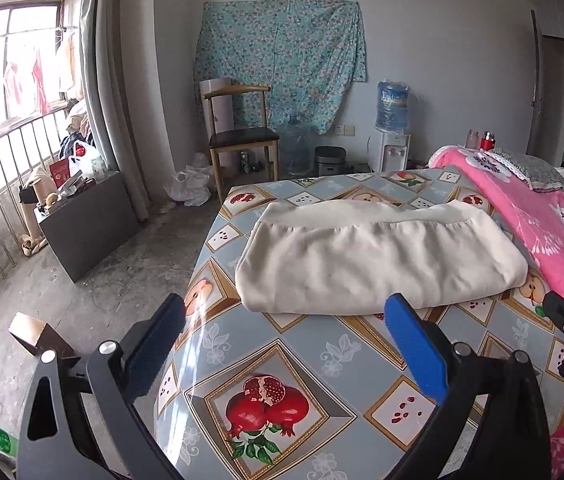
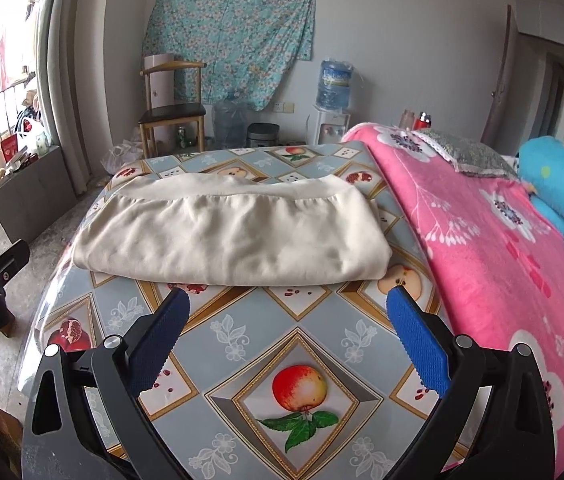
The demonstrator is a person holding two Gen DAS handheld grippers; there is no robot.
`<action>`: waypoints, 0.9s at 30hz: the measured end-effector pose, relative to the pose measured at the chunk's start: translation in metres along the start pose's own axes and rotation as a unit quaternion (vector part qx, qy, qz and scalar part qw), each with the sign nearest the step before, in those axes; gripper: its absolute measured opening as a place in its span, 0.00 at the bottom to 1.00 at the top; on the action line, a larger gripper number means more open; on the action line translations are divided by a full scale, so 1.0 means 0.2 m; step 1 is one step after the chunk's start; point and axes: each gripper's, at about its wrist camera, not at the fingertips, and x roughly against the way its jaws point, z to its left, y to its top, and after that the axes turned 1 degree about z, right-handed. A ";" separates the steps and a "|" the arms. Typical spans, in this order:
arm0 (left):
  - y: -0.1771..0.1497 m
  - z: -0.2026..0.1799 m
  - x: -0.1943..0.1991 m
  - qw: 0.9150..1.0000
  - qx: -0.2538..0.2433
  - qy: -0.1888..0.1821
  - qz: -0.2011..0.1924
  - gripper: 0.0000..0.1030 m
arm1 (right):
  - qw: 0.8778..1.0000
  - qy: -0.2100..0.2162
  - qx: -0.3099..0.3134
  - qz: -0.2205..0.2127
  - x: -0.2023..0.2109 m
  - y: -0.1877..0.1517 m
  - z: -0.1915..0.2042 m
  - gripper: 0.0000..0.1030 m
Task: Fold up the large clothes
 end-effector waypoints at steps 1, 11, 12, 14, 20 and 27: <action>0.00 -0.01 -0.01 1.000 -0.004 0.000 0.001 0.95 | 1.000 0.000 0.000 0.001 0.00 0.00 0.00 0.93; -0.05 -0.06 -0.14 0.997 -0.003 -0.003 0.082 0.95 | 0.999 0.020 -0.002 0.032 -0.06 -0.02 0.01 0.93; -0.06 -0.06 -0.15 0.996 -0.001 -0.003 0.090 0.95 | 0.999 0.024 -0.006 0.038 -0.07 -0.02 0.01 0.93; -0.07 -0.05 -0.18 0.994 0.006 -0.003 0.108 0.95 | 0.998 0.033 -0.017 0.053 -0.09 -0.03 0.00 0.93; -0.10 -0.06 -0.24 0.989 0.020 -0.021 0.142 0.95 | 0.994 0.046 -0.034 0.091 -0.15 -0.07 -0.01 0.93; -0.11 -0.12 -0.27 0.986 0.022 -0.032 0.164 0.95 | 0.994 0.041 -0.040 0.093 -0.16 -0.08 -0.03 0.93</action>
